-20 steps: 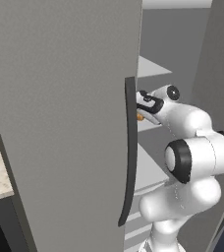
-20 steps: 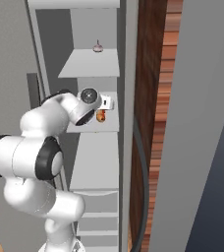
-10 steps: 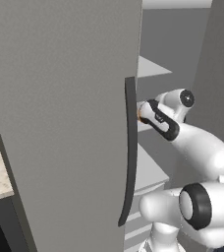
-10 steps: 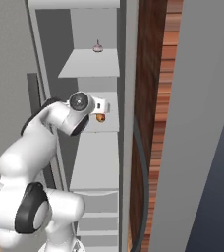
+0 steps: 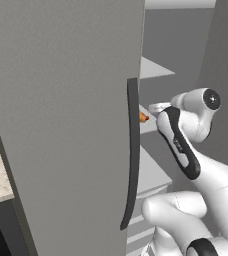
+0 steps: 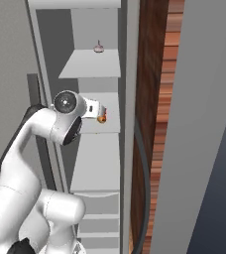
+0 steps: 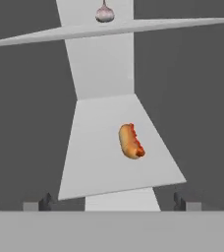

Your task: Store the hot dog in the freezer for long-term storage. Close the freezer door after placing the cooked food.

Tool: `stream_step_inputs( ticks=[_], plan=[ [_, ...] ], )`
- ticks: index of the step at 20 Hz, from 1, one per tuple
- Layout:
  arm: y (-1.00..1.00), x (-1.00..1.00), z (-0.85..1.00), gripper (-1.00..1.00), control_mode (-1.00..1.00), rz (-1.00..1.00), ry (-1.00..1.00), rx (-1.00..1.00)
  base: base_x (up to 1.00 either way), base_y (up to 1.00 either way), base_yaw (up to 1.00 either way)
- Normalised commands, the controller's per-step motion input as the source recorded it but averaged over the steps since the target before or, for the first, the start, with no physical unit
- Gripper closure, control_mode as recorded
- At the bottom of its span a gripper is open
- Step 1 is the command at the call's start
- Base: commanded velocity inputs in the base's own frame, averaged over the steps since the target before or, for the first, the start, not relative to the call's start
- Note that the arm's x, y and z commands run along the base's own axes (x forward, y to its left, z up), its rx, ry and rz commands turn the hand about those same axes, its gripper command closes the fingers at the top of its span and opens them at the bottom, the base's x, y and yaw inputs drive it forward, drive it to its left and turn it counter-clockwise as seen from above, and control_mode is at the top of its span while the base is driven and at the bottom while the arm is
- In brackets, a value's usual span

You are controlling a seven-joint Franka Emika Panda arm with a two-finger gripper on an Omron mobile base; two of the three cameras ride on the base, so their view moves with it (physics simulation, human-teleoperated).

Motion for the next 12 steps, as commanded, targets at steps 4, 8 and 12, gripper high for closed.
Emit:
stream_step_inputs(
  ticks=[4,8,12],
  plan=[
    [0.02,-1.0,0.28,-1.0,-1.0,0.0,0.21,0.0,0.0,0.0,0.0],
    [0.05,-0.98,0.32,-1.0,-1.0,0.0,0.28,0.0,0.0,0.0,0.0],
    [0.0,-0.74,0.16,-1.0,-1.0,0.0,0.5,0.0,0.0,0.0,0.0]
  ],
)
